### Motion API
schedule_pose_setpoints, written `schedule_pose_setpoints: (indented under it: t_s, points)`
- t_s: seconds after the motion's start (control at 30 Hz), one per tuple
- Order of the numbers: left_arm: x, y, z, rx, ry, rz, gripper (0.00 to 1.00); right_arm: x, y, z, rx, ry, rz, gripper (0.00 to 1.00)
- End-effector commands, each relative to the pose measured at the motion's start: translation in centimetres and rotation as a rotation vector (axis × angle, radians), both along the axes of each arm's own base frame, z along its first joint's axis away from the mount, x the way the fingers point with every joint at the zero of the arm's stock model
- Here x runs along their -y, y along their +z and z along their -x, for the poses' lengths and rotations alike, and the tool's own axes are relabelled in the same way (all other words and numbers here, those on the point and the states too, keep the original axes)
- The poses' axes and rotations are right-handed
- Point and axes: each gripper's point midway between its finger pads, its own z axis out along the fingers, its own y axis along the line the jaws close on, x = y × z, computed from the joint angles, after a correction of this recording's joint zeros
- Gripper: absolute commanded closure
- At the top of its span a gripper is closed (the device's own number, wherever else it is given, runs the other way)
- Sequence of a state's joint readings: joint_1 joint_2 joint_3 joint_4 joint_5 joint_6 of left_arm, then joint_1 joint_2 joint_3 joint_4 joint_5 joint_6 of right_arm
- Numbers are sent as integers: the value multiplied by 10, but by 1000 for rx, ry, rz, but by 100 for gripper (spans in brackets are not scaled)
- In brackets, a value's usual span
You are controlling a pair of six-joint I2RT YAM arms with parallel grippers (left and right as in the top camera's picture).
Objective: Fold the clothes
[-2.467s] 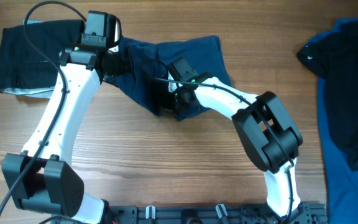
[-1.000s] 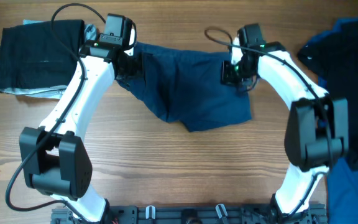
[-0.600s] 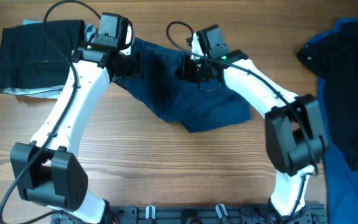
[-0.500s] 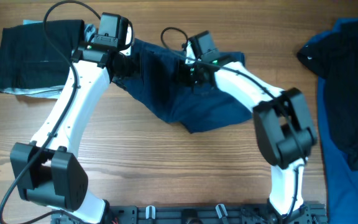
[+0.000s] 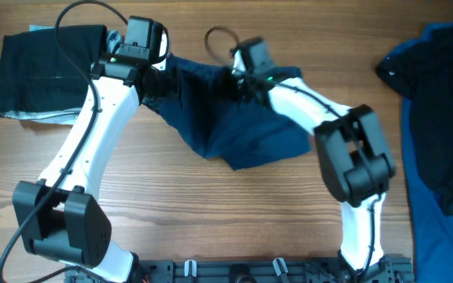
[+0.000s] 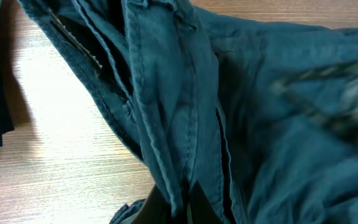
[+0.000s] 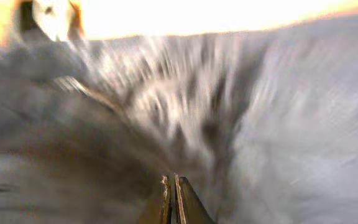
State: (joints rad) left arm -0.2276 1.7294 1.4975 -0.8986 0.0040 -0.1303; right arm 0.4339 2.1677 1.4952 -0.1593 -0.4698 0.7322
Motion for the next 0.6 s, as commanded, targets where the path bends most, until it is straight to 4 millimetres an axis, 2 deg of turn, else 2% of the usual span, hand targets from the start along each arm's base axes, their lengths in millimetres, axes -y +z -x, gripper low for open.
schedule_pose_setpoints:
  t_s: [0.0, 0.1, 0.23, 0.3, 0.37, 0.47, 0.5, 0.57]
  points:
    - [1, 22, -3, 62, -22, -2, 96, 5, 22, -15, 113, 5, 21, 96]
    - [2, 22, -3, 62, -22, -1, 96, -1, 18, -20, 157, -4, 49, 96]
    - [2, 22, -3, 61, -22, -2, 96, -13, -5, -22, 185, -19, 95, 96]
    - [1, 22, -2, 57, -22, -2, 96, -18, -32, -22, 147, -68, 108, 96]
    - [1, 20, 0, 46, -22, -5, 96, -33, -59, -25, 176, -53, 91, 96]
    - [0, 20, 1, 43, -22, -6, 96, -43, -78, -36, 247, -56, 48, 96]
    - [1, 20, 1, 43, -22, -6, 96, -43, -80, -36, 246, -53, 46, 96]
    - [0, 20, 1, 43, -22, -6, 96, -44, -68, -38, 265, -45, 33, 96]
